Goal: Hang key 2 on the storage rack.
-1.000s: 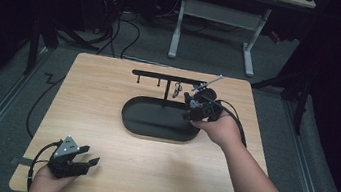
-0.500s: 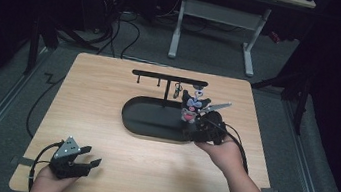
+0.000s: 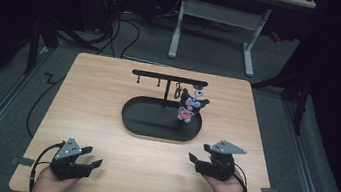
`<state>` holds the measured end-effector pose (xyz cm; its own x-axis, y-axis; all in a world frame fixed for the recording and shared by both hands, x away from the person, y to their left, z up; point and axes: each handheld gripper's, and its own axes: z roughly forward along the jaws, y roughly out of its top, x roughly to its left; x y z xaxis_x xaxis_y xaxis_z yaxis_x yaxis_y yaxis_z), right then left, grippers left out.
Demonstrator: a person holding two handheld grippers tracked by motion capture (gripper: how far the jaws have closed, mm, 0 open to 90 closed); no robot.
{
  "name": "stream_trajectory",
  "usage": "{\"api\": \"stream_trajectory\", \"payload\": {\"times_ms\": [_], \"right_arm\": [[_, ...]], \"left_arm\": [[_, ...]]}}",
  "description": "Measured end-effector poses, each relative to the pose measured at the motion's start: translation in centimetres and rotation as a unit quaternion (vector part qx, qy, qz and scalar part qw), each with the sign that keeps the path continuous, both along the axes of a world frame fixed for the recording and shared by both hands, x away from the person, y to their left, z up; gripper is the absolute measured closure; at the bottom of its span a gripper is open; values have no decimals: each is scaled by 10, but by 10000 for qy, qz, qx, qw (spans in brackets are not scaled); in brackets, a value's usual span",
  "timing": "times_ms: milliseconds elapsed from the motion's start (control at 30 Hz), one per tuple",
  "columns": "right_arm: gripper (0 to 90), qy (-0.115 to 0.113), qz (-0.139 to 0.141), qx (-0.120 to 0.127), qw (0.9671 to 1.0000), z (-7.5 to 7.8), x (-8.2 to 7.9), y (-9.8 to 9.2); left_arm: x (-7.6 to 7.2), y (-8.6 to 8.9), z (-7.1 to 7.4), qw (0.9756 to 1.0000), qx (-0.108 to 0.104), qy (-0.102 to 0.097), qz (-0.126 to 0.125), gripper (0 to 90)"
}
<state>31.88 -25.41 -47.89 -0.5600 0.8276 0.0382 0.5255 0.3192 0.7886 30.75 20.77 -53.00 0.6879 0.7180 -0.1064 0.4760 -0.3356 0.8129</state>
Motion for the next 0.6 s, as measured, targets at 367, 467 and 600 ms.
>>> {"api": "stream_trajectory", "payload": {"times_ms": [367, 467, 600], "right_arm": [[265, -66, -400, 711, 9966, -35, -44, -36], [249, -58, -369, 631, 9973, -38, -46, -34], [248, -166, -356, 642, 9972, -38, -44, -33]], "left_arm": [[-7, -9, 3, 9999, -48, -113, 49, 370], [-7, -15, 1, 9999, 0, -109, 2, 368], [-8, -22, 1, 9998, 120, -123, -30, 364]]}}
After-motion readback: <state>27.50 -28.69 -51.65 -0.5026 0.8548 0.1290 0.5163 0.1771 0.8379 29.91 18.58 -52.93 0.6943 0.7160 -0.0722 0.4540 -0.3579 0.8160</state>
